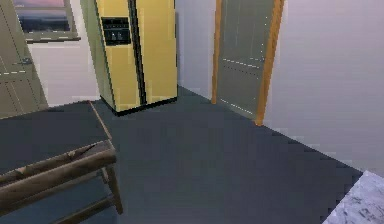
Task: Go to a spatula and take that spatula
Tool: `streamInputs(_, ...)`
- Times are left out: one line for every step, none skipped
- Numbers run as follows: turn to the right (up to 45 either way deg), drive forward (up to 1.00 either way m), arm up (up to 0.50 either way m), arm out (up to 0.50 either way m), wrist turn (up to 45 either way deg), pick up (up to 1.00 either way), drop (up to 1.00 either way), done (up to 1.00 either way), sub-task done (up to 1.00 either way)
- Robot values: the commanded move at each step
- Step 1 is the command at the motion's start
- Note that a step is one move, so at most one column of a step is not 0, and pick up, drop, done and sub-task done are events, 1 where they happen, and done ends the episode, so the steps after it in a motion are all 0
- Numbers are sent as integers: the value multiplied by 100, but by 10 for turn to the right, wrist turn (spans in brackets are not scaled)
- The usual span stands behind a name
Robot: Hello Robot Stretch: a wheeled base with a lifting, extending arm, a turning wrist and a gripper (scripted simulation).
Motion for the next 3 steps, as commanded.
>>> streamInputs(0,0,0,0,450,0,0,0,0)
streamInputs(0,0,0,0,450,0,0,0,0)
streamInputs(0,0,0,0,390,0,0,0,0)
